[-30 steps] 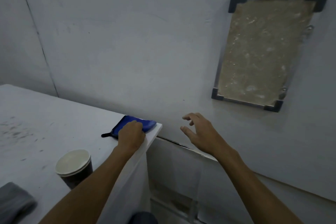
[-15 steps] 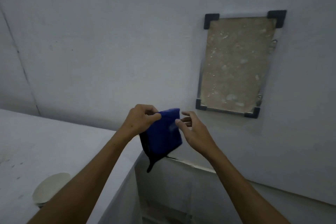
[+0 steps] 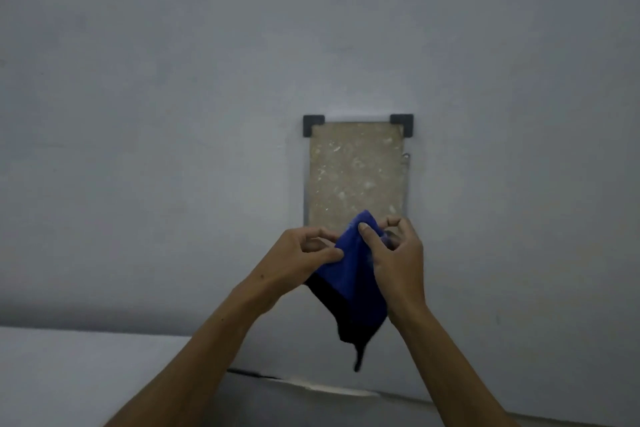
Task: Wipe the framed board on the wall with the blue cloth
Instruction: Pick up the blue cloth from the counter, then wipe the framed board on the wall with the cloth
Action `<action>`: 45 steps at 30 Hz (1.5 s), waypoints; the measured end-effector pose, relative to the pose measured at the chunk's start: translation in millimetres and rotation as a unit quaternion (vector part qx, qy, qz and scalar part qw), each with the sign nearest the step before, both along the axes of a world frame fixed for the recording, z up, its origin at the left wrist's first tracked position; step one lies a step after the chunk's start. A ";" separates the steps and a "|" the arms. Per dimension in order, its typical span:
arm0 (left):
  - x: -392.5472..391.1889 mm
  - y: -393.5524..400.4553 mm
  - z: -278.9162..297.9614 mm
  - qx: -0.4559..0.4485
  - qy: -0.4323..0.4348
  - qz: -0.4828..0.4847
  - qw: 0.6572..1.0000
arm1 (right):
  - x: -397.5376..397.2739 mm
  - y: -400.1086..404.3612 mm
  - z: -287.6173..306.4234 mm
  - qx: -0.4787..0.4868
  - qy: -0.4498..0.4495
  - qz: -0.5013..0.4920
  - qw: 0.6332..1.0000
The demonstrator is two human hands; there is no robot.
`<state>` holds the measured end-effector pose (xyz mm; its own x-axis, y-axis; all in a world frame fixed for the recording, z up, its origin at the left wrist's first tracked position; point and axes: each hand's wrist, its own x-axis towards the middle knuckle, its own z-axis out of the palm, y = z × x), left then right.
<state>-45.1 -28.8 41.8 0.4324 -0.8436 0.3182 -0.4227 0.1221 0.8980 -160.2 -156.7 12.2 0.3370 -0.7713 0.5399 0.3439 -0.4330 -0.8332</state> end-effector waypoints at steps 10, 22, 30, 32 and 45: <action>-53.8 -85.3 42.5 -0.101 -0.032 -0.073 0.992 | -40.0 -57.6 67.3 -0.129 0.034 -0.080 0.988; -4.4 -120.8 137.7 -0.126 -0.368 0.058 0.920 | -52.6 -119.6 120.3 -0.370 0.126 -0.151 0.908; 62.1 -120.9 194.2 -0.151 -0.506 0.173 0.832 | -23.4 -124.4 168.6 -0.510 0.204 -0.230 0.803; 68.0 -120.9 190.9 -0.150 -0.505 0.158 0.835 | -19.0 -120.3 174.5 -0.530 0.207 -0.254 0.782; 79.5 -124.7 180.6 -0.172 -0.448 0.142 0.866 | -15.4 -117.2 171.6 -0.539 0.239 -0.343 0.732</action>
